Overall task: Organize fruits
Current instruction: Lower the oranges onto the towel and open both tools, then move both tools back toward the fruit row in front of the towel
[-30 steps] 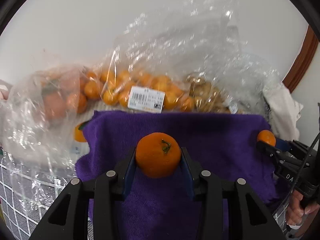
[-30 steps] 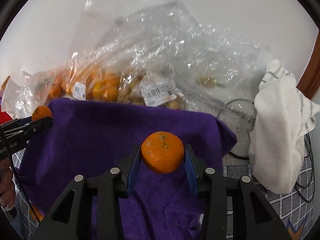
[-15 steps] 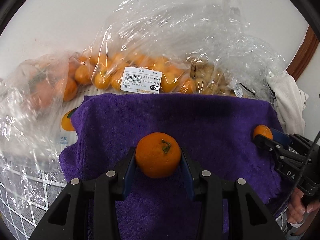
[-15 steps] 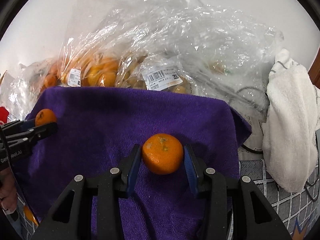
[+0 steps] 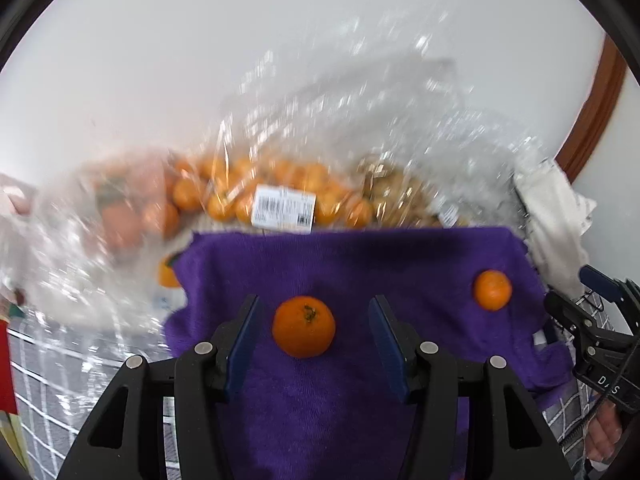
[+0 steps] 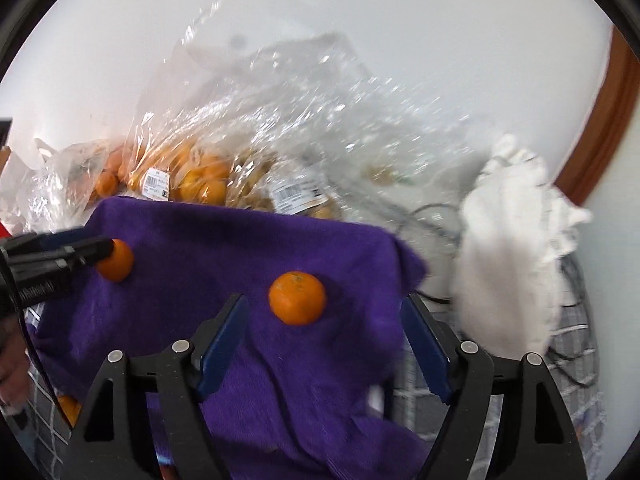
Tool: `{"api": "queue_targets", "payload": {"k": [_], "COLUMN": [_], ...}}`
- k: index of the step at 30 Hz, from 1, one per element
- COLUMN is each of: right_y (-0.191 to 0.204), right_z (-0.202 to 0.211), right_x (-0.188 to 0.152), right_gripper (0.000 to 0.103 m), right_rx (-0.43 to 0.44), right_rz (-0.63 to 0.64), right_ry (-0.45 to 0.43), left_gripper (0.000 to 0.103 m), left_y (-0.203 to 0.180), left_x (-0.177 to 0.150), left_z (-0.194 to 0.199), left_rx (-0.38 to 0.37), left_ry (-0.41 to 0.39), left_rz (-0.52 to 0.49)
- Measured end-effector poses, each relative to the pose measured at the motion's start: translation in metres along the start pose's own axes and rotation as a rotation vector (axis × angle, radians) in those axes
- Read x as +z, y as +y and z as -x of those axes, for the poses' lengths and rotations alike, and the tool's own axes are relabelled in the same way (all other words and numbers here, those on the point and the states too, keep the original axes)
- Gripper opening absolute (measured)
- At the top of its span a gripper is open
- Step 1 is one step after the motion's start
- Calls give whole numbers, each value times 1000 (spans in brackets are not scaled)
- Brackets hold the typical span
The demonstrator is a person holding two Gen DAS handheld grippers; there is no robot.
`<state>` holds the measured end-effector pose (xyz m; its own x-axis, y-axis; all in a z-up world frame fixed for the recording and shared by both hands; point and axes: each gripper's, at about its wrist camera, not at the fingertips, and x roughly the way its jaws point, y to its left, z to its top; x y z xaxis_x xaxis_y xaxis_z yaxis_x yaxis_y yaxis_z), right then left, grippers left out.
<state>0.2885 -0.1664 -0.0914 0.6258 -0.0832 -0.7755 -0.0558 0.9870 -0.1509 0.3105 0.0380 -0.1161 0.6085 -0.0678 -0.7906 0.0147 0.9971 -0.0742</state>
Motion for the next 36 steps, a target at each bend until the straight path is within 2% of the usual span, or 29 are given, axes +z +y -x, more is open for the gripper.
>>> {"api": "queue_targets", "payload": {"k": [4, 10, 15, 21, 29, 33, 36], "right_y": [-11, -19, -24, -31, -17, -11, -6], "right_z": [34, 81, 109, 130, 134, 129, 119], "right_x": [-13, -38, -62, -91, -114, -123, -130], "right_gripper": [78, 78, 78, 78, 75, 75, 70], "right_rx": [-27, -15, -13, 106, 137, 151, 165], "right_rz": [-24, -45, -53, -105, -45, -28, -32], "right_ry": [-49, -117, -144, -113, -92, -75, -60], "left_gripper": [52, 52, 52, 52, 52, 52, 52], "left_y": [-3, -16, -20, -26, -21, -14, -4], "left_x": [-5, -21, -45, -75, -111, -127, -137], "left_z": [42, 94, 136, 178, 198, 194, 184], "left_rx": [28, 24, -8, 5, 10, 19, 17], "left_ry": [-98, -160, -189, -237, -219, -208, -175], "left_rz": [-23, -83, -80, -93, -73, -63, -40]}}
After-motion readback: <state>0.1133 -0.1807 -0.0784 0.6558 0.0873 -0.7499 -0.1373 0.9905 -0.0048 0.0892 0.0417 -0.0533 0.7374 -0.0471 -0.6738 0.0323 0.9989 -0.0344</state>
